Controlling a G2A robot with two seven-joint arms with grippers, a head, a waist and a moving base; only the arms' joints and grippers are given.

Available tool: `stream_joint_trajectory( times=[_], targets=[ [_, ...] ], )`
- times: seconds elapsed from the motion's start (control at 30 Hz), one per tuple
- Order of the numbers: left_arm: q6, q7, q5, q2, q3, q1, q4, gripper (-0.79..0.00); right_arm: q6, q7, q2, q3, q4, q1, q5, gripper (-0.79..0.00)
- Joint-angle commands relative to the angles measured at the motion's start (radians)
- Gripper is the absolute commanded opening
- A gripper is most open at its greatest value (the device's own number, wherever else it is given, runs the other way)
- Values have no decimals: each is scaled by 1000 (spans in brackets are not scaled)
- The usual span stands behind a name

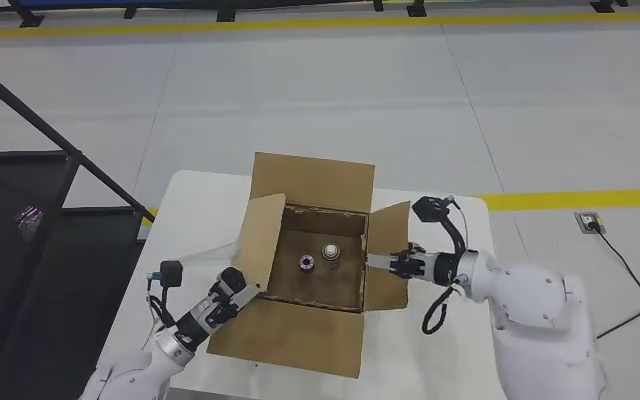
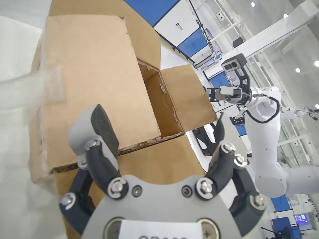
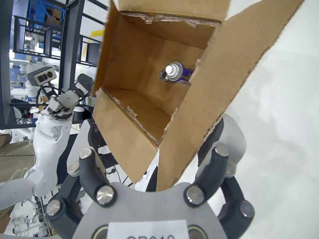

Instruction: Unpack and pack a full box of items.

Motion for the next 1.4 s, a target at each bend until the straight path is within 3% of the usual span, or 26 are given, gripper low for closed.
stream_joint_trajectory(
  times=[0.0, 0.17, 0.5, 0.63, 0.8, 0.93, 1.03, 1.23, 1.37],
  targets=[
    [8, 0, 8, 1, 8, -10, 15, 0, -28, -3, 1, -19, 9, 21, 58, 0],
    [27, 6, 19, 1, 31, -24, 38, 0, -74, 3, 2, -101, 53, 81, 152, 0],
    [70, 37, 26, 2, 53, -42, 60, 0, -41, -66, -13, -335, 335, 222, 106, 0],
    [44, 66, -14, 7, 1, -14, 44, 0, -51, -100, -18, -381, 412, 242, 122, 0],
    [-10, 70, -82, 20, -134, 64, 39, 0, -61, -137, -19, -410, 454, 254, 134, 0],
    [-63, -22, -137, 33, -217, 134, 71, 0, -123, -191, -8, -369, 382, 232, 176, 0],
    [-110, -130, -191, 42, -226, 161, 100, 0, -141, -190, -3, -359, 350, 225, 175, 0],
    [-201, -437, -356, 67, -211, 173, 146, 0, -142, -198, -3, -360, 347, 223, 174, 0],
    [-237, -553, -411, 77, -172, 167, 155, 0, -125, -317, 0, -352, 306, 204, 137, 0]
  ],
)
